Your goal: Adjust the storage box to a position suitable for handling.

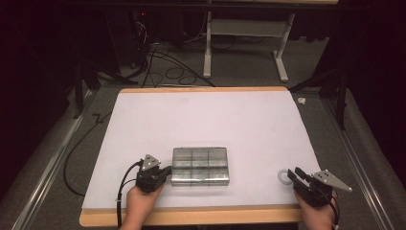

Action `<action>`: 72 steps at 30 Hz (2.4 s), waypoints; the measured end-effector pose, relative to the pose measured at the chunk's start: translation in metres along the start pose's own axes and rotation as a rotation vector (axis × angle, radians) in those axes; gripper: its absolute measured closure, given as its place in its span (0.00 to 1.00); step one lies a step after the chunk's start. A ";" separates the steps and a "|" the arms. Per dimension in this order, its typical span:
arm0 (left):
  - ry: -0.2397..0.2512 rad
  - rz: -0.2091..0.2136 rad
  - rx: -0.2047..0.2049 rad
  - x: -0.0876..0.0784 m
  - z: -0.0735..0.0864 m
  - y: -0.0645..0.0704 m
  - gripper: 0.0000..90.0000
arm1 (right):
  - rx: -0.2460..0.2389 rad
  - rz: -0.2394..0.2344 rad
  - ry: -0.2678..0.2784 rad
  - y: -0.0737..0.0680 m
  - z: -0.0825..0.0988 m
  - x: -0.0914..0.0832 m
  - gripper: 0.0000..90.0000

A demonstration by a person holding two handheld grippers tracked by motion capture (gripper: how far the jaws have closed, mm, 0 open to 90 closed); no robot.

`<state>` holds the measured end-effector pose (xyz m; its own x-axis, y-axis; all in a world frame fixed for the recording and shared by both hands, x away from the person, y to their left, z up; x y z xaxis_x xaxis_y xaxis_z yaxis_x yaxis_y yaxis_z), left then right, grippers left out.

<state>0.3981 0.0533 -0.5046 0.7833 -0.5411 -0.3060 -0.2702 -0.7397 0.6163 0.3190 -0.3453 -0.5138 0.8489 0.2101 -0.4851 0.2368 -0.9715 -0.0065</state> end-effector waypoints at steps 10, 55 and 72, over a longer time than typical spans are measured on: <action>-0.028 0.066 0.025 0.027 0.023 0.045 1.00 | -0.005 -0.006 0.001 0.001 0.000 0.000 0.73; 0.152 -0.021 0.190 0.003 -0.022 -0.028 0.61 | -0.090 -0.106 -0.033 -0.046 0.003 0.004 0.84; 0.163 -0.013 0.158 0.002 -0.024 -0.029 0.54 | -0.139 -0.206 -0.036 -0.064 0.004 -0.009 1.00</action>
<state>0.4213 0.0831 -0.5052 0.8640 -0.4689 -0.1837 -0.3338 -0.8064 0.4882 0.2946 -0.2851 -0.5129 0.7594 0.3956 -0.5166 0.4676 -0.8839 0.0105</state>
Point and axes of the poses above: each handheld gripper's, and its own axes: x roughly forward along the jaws, z roughly out of its underside, y roughly to its right, the point moved 7 cm from there along x, roughly forward along the jaws, and after that the axes turned 5 degrees about -x, right-handed, at the moved point
